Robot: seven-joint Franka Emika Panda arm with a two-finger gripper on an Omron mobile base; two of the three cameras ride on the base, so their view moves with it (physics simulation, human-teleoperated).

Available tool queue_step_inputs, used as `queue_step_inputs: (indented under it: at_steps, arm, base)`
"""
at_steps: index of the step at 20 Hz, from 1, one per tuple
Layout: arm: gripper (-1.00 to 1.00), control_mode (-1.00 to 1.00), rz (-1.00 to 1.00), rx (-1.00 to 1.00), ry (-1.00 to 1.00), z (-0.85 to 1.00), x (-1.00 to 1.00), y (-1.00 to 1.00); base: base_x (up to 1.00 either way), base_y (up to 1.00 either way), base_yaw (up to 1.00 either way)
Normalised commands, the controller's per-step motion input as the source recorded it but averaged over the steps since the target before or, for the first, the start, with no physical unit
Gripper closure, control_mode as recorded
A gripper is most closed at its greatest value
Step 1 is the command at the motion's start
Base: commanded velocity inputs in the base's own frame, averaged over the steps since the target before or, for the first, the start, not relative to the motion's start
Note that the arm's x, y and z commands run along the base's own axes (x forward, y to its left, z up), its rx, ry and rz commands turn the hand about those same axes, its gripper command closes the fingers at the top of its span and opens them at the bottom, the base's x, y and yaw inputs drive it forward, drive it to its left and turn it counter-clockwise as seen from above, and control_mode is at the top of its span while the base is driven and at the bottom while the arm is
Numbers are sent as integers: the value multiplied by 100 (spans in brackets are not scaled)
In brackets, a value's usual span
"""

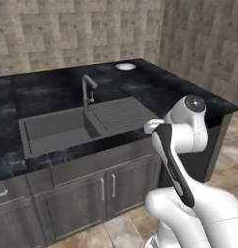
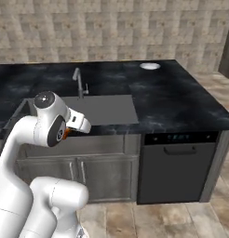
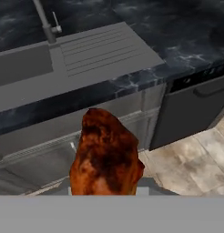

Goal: Take the chicken drumstick from the fridge and place it on the digital scale on the counter by the fridge. Wait a few seconds for a reading, then move it to the plate on the dining counter.

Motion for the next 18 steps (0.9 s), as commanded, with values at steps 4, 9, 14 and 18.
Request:
queue_step_inputs:
  at_steps: [4,9,14,18]
  arm:
    - [100,100,0,0,0,0,0,0]
    - [100,100,0,0,0,0,0,0]
    - [100,100,0,0,0,0,0,0]
    - [100,100,0,0,0,0,0,0]
  base:
    - [26,-100,-9]
    - [24,-100,-9]
    - [27,-100,-9]
    - [31,-100,-8]
